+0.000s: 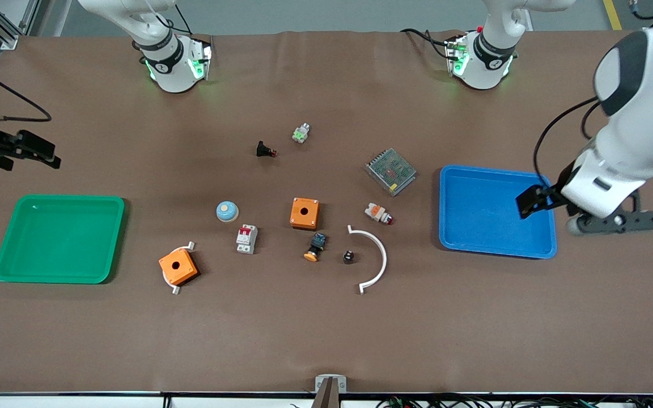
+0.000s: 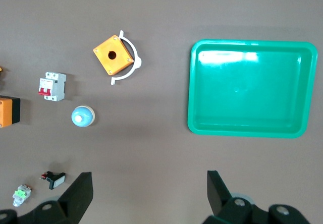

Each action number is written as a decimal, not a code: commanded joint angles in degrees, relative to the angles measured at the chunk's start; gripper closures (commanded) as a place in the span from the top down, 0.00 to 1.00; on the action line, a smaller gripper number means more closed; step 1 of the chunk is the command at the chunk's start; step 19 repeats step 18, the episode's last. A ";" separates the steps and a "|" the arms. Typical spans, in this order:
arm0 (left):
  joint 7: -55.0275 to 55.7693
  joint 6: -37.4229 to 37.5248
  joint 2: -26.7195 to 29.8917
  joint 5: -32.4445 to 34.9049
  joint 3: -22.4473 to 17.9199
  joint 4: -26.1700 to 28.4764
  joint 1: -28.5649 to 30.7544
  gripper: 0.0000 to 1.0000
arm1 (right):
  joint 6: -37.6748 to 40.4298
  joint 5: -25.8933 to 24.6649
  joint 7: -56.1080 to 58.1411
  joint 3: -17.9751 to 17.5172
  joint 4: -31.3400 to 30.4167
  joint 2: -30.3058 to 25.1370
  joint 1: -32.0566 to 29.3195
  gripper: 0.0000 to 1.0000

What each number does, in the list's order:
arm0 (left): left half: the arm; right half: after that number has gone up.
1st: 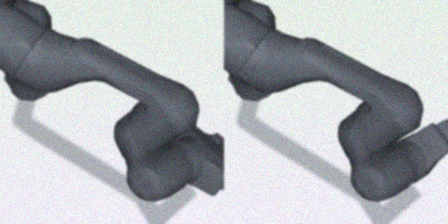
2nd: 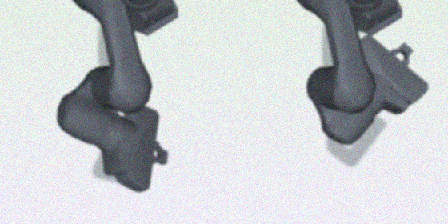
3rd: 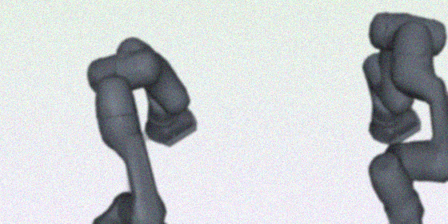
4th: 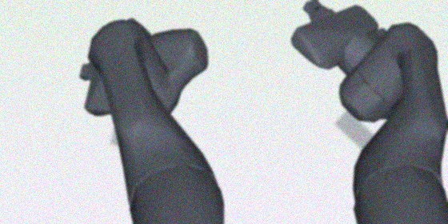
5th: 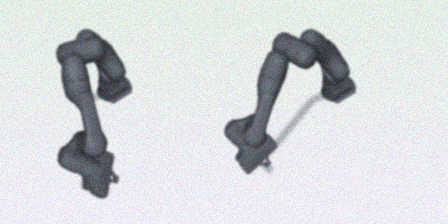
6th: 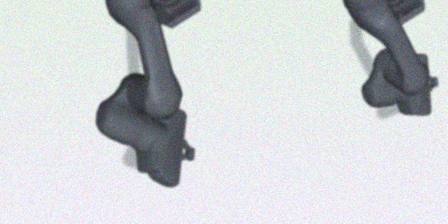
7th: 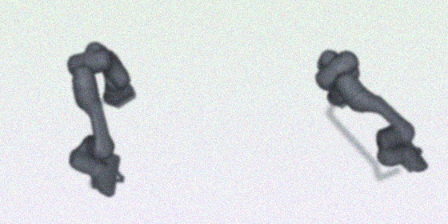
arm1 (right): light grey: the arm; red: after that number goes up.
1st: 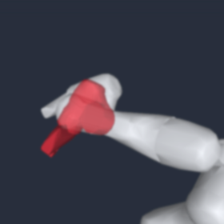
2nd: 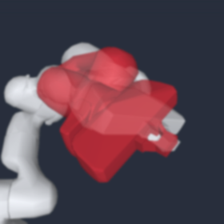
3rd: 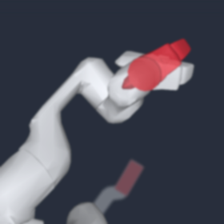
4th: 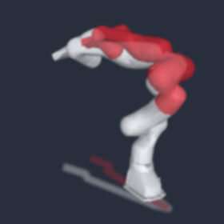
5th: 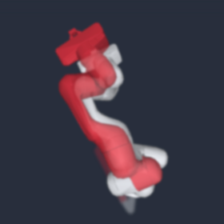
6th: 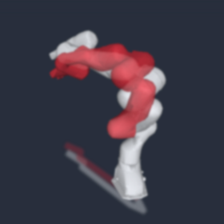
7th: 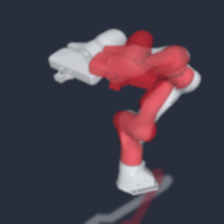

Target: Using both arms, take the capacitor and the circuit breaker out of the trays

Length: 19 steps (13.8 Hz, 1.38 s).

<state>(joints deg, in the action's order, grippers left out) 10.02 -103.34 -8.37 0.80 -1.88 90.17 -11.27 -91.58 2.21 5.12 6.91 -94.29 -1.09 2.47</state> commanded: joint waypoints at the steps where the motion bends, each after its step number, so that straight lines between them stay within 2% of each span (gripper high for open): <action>1: -4.38 -2.13 9.66 -0.01 0.39 10.44 0.46 1.00 | -1.40 -0.54 0.76 -1.11 -6.06 -4.79 -1.32 1.00; 5: -6.24 -8.17 16.62 -0.01 0.39 20.02 0.37 1.00 | -4.22 -0.63 0.85 -1.11 -13.45 -10.42 -1.41 1.00; 6: -7.20 -8.19 16.28 -0.01 0.39 19.52 0.28 1.00 | -4.31 -0.63 0.77 -1.20 -13.81 -10.86 -1.32 1.00; 8: -9.91 -6.63 14.10 -0.01 0.39 15.67 0.11 1.00 | -4.31 -0.81 0.76 -1.37 -13.64 -10.87 -1.24 1.00; 10: -12.83 0.04 11.37 -0.45 0.21 9.35 0.37 1.00 | -4.13 -0.81 0.76 -1.46 -13.38 -10.69 -1.24 1.00; 14: -12.04 7.53 7.59 -0.10 0.03 -0.50 0.37 1.00 | -3.69 -0.81 0.15 -1.55 -11.80 -10.43 -0.89 1.00; 19: -12.13 7.63 7.49 -0.10 0.03 -1.48 0.02 1.00 | -2.64 -0.81 0.06 -1.64 -8.55 -9.11 -0.80 1.00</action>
